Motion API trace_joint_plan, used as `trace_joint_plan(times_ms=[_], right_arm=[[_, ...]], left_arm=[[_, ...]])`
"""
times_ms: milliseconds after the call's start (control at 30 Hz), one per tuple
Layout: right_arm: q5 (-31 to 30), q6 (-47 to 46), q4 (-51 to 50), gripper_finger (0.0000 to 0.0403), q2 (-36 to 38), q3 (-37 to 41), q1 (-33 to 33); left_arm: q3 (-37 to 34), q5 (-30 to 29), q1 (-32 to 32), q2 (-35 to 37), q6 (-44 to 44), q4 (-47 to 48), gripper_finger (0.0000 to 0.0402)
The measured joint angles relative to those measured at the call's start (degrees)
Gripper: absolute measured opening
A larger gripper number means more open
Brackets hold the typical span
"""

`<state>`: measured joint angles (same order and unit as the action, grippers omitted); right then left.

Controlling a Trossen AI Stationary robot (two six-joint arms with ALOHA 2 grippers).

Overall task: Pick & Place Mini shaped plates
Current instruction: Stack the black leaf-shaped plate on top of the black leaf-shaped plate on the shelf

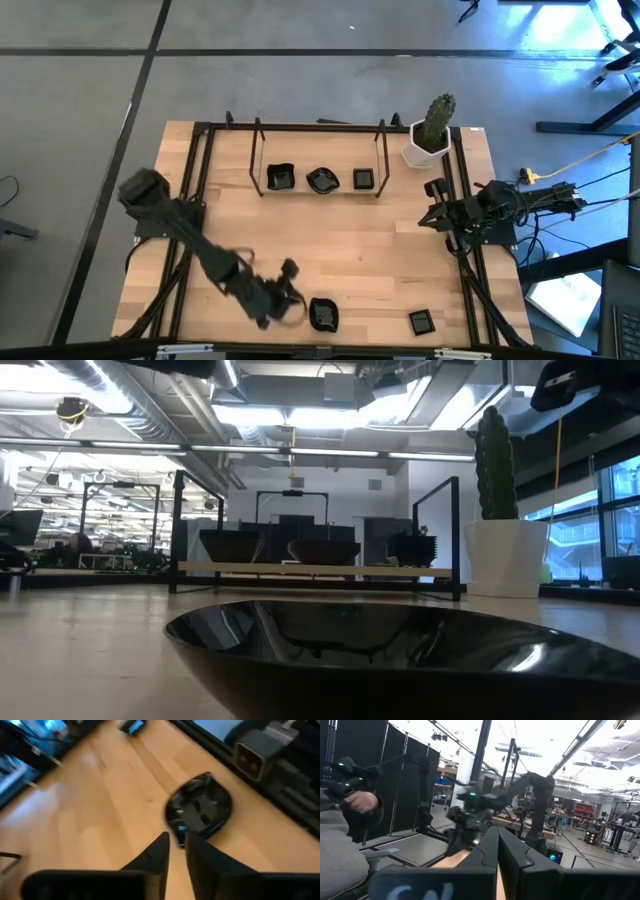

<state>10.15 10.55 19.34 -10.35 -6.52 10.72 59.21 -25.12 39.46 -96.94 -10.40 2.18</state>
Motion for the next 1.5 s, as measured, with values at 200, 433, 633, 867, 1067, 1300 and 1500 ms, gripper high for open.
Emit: trace_joint_plan(times_ms=[200, 433, 633, 867, 1067, 1300, 1500], right_arm=[[0.0, 0.0, -0.3, 0.0006, 0.0, 0.0, 0.0], [0.0, -1.7, -1.3, 0.0006, 0.0, -0.1, 0.0], [0.0, -1.1, -1.3, 0.0006, 0.0, -0.1, 0.0], [0.0, -1.1, -1.3, 0.0006, 0.0, -0.1, 0.0], [0.0, -0.9, -1.3, 0.0006, 0.0, -0.1, 0.0], [0.0, -1.2, -1.3, 0.0006, 0.0, 0.0, 0.0], [0.0, -1.3, -0.5, 0.0006, 0.0, 0.1, 0.0]], left_arm=[[12.8, -5.5, 2.7, -10.5, 0.8, 10.0, 0.0119], [18.2, 0.6, 2.1, -16.4, -6.9, 17.8, 0.0180], [18.2, 12.0, -2.4, -17.9, -10.1, 15.6, 0.0178], [18.2, 20.1, -6.0, -18.6, -11.9, 14.3, 0.0167], [18.2, 19.0, -6.2, -18.6, -16.7, 14.9, 0.0170], [18.2, 12.5, -4.3, -18.6, -19.5, 14.2, 0.0166], [18.2, 11.8, -3.4, -18.6, -18.4, 14.3, 0.0168]])
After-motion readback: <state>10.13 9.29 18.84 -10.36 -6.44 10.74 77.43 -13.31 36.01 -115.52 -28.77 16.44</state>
